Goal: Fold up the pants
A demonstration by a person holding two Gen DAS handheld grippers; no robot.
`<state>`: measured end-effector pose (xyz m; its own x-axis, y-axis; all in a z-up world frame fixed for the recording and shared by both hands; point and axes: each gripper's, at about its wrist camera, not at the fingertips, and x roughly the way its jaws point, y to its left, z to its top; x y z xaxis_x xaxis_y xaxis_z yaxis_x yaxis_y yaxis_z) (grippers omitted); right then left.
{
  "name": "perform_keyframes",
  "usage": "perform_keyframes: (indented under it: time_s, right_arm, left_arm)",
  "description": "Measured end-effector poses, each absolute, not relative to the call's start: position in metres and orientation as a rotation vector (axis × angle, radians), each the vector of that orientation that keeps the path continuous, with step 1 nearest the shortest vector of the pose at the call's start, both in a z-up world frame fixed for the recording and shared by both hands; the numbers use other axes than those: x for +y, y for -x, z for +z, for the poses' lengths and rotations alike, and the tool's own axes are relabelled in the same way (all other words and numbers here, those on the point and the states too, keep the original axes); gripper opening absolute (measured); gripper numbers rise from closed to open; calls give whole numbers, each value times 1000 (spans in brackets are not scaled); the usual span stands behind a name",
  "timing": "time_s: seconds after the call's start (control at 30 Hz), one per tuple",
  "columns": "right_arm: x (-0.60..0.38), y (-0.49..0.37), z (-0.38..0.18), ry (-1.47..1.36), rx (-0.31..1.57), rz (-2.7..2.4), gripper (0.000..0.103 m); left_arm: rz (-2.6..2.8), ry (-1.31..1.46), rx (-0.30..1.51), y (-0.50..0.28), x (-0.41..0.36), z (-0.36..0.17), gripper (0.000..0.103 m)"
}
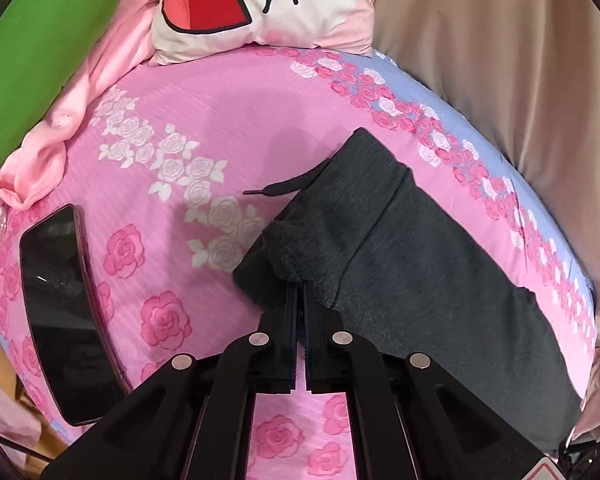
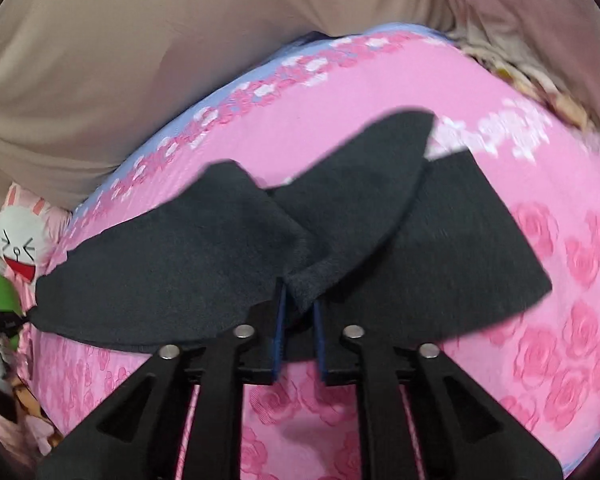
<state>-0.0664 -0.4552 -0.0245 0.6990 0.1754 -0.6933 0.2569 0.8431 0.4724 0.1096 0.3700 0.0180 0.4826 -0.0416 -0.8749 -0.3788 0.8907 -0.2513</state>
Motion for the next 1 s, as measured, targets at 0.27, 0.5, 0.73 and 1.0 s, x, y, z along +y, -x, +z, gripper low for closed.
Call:
perform_keyframes:
  time_s: [0.27, 0.5, 0.73, 1.0]
  right_arm:
    - [-500, 59, -15, -864, 673, 37, 86]
    - [-512, 35, -3, -901, 631, 17, 4]
    - [-503, 103, 80, -576, 417, -251, 3]
    - [-515, 75, 11, -726, 643, -199, 80]
  left_arm:
    - [297, 403, 1031, -100, 375, 28, 2]
    - [227, 359, 986, -90, 329, 43, 2]
    - [114, 245, 1060, -99, 266, 24, 2]
    - [57, 224, 990, -82, 202, 14, 6]
